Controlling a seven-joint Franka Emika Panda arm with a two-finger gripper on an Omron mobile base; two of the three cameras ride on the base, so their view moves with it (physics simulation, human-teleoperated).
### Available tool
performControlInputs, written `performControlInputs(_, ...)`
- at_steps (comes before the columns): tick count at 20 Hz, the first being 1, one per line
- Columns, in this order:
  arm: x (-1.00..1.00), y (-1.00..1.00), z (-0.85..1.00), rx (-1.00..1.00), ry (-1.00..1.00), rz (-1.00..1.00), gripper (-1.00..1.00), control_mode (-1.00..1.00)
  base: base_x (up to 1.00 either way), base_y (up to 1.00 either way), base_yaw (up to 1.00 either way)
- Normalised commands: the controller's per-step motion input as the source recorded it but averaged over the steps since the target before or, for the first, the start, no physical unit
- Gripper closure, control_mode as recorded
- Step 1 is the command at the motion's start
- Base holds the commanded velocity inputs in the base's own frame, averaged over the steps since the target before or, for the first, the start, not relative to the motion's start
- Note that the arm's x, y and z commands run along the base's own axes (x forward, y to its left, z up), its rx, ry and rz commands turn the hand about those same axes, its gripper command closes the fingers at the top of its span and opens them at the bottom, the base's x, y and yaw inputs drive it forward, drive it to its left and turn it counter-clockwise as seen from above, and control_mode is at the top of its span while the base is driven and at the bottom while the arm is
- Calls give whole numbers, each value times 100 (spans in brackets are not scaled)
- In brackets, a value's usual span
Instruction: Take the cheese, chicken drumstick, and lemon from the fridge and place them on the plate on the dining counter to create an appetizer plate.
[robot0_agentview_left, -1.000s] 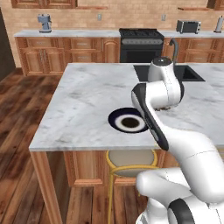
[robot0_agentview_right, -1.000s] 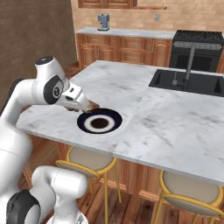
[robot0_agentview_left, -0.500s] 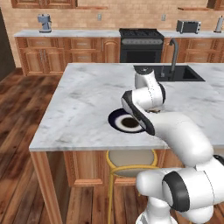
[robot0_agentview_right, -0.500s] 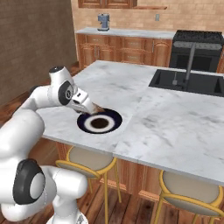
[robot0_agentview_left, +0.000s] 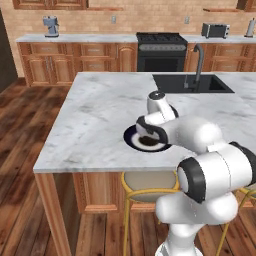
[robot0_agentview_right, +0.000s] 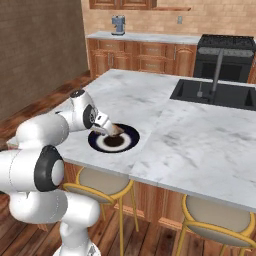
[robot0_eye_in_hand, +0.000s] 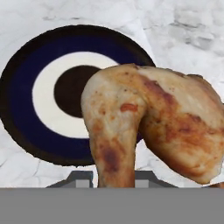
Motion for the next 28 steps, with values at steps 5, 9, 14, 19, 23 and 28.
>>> performControlInputs(5, 56, 0, -44, 0, 0, 0, 100, -100, 0, 0, 0)
performControlInputs(9, 41, 0, -33, 0, 0, 0, 100, -100, 0, 0, 0)
performControlInputs(14, 43, 0, -34, 0, 0, 0, 100, -100, 0, 0, 0)
performControlInputs(19, 31, 0, -26, 0, 0, 0, 100, -100, 0, 0, 0)
performControlInputs(23, 25, 0, -19, 0, 0, -1, 100, -100, 0, 0, 0)
performControlInputs(28, 17, 0, -8, 0, -1, -1, 100, -100, 0, 0, 0)
